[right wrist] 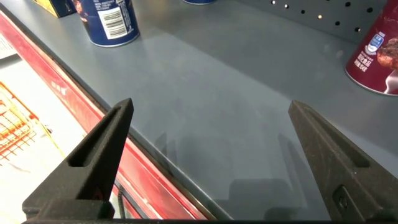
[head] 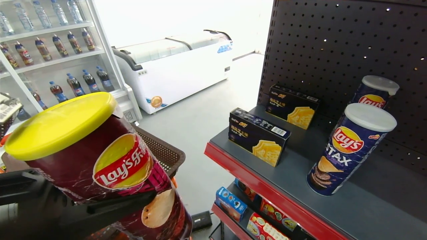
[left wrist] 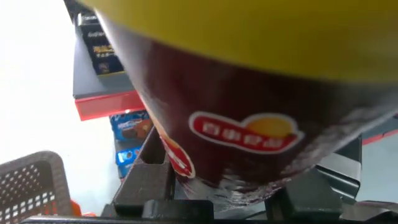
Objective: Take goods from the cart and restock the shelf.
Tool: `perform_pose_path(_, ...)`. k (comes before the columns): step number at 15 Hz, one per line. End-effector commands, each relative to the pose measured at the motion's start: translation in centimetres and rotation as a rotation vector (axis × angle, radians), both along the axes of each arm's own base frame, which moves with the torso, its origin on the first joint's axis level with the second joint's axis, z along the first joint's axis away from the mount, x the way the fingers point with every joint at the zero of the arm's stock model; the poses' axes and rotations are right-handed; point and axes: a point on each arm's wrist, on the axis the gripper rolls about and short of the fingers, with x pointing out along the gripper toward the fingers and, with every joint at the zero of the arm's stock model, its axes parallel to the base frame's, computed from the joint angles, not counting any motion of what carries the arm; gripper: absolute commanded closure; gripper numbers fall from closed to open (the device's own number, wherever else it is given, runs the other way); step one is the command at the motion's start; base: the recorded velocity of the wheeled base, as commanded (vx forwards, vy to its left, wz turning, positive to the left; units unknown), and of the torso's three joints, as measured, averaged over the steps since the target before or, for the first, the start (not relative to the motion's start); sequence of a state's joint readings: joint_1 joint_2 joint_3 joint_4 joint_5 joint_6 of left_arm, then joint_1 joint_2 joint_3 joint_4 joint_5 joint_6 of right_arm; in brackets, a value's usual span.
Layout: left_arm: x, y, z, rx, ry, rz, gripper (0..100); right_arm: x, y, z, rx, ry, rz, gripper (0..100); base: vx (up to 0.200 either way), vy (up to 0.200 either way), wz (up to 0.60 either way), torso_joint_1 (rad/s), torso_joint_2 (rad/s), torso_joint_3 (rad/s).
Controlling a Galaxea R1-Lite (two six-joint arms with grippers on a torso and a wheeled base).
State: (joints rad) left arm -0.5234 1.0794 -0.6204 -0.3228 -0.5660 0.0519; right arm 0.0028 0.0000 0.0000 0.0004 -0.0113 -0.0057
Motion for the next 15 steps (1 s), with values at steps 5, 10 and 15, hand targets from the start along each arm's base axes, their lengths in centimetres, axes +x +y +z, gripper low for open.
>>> perform_pose_path(5,0.05,-0.39,-0.18,0.006,0.009,-0.021,100,0.01,0.00,0.01,0.000,0.001,0.001,0,0.000,0.000,-0.60,0.003,0.00,0.003)
perform_pose_path(10,0.01,-0.69,-0.31,0.010,0.014,-0.040,100,0.01,0.00,0.01,-0.002,0.001,0.001,0,0.000,0.000,-0.60,-0.002,0.01,0.003)
perform_pose_path(15,-0.03,-0.67,-0.38,0.011,0.016,-0.040,100,0.01,0.00,0.01,-0.002,0.001,0.001,0,0.000,0.000,-0.60,0.002,0.00,0.006)
